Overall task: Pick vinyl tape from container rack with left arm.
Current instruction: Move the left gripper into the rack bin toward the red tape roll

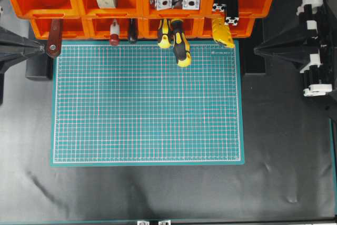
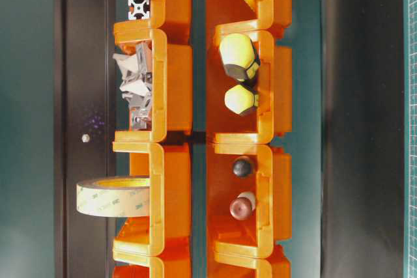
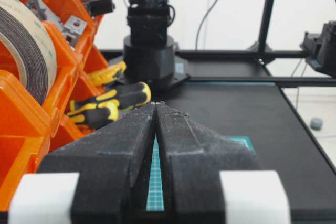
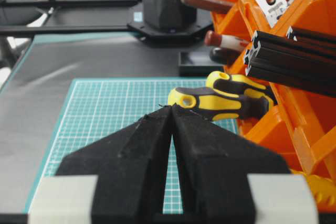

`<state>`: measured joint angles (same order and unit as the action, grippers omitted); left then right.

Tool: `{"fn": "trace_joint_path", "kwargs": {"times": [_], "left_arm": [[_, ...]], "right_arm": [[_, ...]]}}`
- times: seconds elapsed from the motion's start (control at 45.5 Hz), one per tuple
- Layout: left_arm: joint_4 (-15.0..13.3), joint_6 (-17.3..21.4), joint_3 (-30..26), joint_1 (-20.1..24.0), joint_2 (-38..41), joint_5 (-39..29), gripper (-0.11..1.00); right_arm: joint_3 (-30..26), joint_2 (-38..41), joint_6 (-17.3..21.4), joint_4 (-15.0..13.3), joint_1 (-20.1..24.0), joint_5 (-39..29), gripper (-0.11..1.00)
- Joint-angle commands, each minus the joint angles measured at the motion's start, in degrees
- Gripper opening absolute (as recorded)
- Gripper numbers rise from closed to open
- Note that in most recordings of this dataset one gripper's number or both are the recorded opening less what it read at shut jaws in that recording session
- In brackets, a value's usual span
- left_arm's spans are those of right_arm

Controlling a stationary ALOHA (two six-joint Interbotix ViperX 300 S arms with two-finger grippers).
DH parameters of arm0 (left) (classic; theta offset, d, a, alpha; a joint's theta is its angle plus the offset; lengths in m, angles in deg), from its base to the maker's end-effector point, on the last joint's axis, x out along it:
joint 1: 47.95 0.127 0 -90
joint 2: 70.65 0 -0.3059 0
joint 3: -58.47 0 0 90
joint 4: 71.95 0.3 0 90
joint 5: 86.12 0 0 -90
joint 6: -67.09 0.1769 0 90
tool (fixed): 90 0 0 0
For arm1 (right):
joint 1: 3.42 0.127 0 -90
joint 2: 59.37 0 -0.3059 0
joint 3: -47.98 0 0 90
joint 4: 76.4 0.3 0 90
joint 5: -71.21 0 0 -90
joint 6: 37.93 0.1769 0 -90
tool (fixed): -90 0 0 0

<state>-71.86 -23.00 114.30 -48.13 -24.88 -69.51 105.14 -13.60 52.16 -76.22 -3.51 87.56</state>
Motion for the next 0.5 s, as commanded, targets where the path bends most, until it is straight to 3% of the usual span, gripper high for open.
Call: {"fn": "trace_joint_path", "kwargs": {"times": [0.0, 0.11, 0.263, 0.483], "left_arm": [[3.3, -1.1, -5.4, 0.4, -0.4, -5.1, 0.05], [3.3, -2.2, -12.6, 0.8, -0.4, -18.1, 0.00], [3.4, -2.2, -24.4, 1.1, 1.0, -37.5, 0.00], [4.3, -1.1, -41.6, 4.6, 8.7, -63.4, 0.00]], "right_arm": [[-1.8, 0.6, 0.6, 0.1, 0.3, 1.1, 0.02], [-1.8, 0.6, 1.0, 0.1, 0.3, 1.8, 0.01], [-1.9, 0.6, 2.0, 0.1, 0.3, 2.2, 0.01], [-2.0, 0.6, 2.8, 0.1, 0.4, 2.2, 0.01]]}}
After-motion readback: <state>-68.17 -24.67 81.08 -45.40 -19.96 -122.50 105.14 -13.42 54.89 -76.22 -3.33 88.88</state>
